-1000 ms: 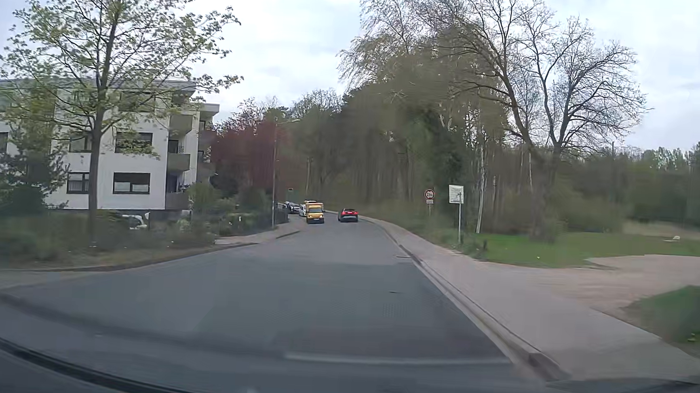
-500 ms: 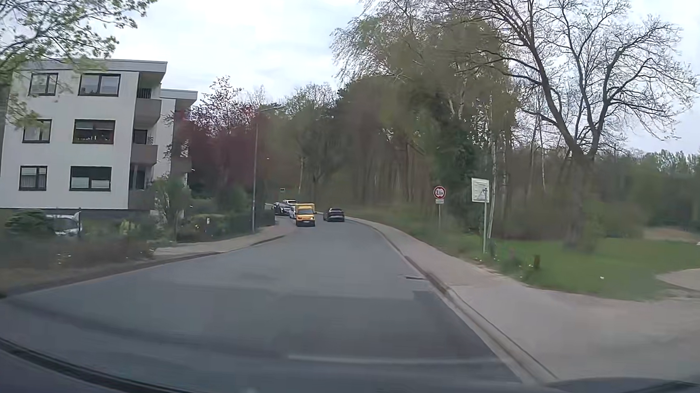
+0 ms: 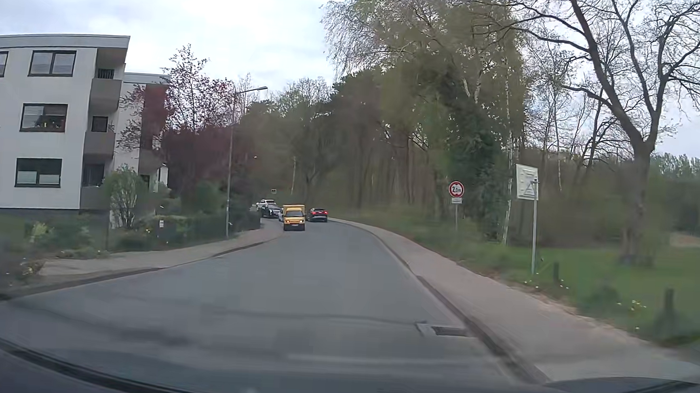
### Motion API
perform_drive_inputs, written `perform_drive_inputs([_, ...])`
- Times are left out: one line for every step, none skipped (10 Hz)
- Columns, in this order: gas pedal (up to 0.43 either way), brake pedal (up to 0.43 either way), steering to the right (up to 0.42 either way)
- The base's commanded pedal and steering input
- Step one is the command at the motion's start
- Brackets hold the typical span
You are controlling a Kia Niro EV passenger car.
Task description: Follow the waypoints while adhering to traffic rules and regulations
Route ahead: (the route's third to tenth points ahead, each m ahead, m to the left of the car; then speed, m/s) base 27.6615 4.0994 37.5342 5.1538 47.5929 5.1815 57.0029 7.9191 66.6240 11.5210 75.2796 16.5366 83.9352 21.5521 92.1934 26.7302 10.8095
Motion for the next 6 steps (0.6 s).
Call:
perform_drive_inputs([0.098, 0.0, 0.005])
perform_drive_inputs([0.11, 0.0, 0.005])
perform_drive_inputs([0.118, 0.0, 0.005])
perform_drive_inputs([0.118, 0.0, 0.005])
perform_drive_inputs([0.118, 0.0, 0.005])
perform_drive_inputs([0.118, 0.0, 0.002])
